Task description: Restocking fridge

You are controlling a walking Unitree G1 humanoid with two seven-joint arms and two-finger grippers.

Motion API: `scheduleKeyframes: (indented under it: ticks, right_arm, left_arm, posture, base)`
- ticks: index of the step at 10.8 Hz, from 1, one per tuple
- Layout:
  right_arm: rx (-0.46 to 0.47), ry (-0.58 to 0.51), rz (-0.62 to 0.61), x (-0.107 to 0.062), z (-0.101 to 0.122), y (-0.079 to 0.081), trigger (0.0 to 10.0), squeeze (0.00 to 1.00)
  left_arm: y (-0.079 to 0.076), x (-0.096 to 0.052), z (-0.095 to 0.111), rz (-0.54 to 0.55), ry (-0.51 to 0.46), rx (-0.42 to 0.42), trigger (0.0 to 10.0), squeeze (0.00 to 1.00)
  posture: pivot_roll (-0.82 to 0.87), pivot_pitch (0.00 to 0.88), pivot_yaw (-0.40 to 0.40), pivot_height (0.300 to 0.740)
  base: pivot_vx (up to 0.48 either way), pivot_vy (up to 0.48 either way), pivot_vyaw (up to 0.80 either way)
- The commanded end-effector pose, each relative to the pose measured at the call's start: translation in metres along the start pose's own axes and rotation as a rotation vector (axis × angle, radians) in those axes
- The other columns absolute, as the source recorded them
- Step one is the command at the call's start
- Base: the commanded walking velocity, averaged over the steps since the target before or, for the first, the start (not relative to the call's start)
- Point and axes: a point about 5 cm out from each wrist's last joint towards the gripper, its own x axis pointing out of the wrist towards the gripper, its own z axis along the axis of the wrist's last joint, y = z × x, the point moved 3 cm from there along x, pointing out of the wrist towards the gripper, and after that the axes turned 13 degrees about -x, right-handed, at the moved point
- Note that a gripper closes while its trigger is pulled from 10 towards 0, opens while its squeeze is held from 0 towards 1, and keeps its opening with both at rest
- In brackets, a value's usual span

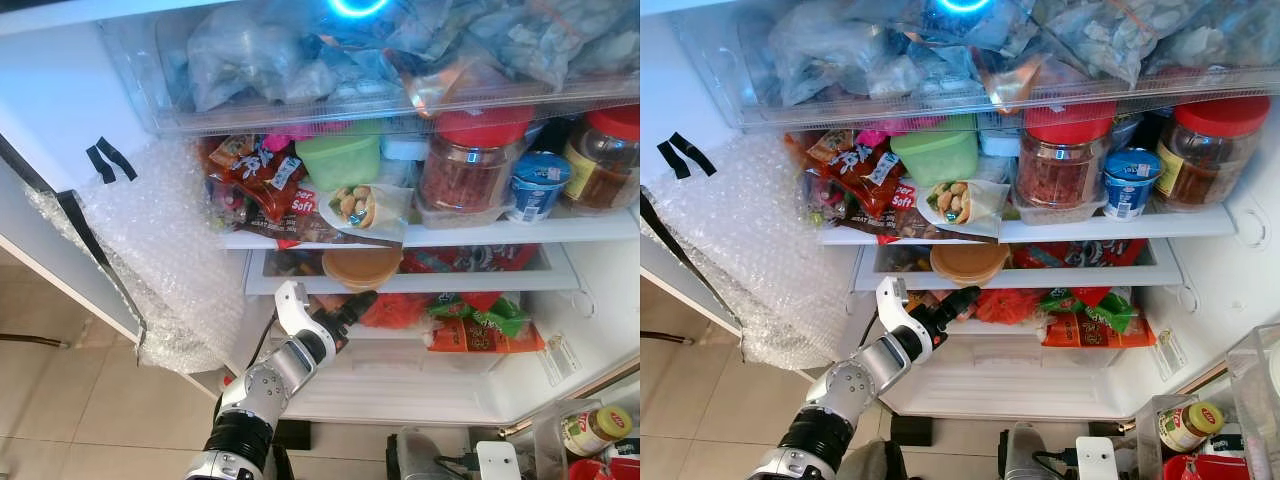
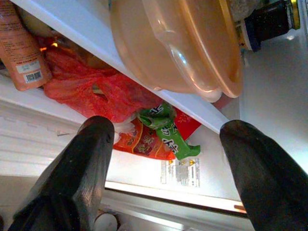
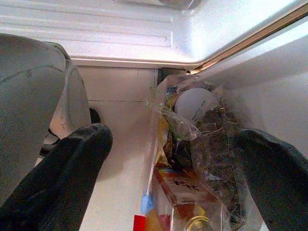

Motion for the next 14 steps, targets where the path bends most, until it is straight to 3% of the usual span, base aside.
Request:
scheduleKeyframes:
  ticks: [1, 14]
  right_arm:
    - [0.003, 0.004, 0.091, -0.0063, -0.0003, 0.0306, 10.0, 0.00]
    - [0.003, 0.005, 0.090, -0.0063, -0.0004, 0.0306, 10.0, 0.00]
  left_arm:
    - [-0.0167, 0.0098, -0.0390, -0.052, 0.036, -0.135, 10.0, 0.00]
    - [-0.0162, 0.0125, -0.0387, -0.056, 0.033, -0.137, 10.0, 0.00]
  posture:
    - [-0.20, 0.104, 0.158, 0.660]
    - [-0.20, 0.104, 0.158, 0.660]
  base:
    - [0.000, 0.000, 0.00]
    - [0.000, 0.000, 0.00]
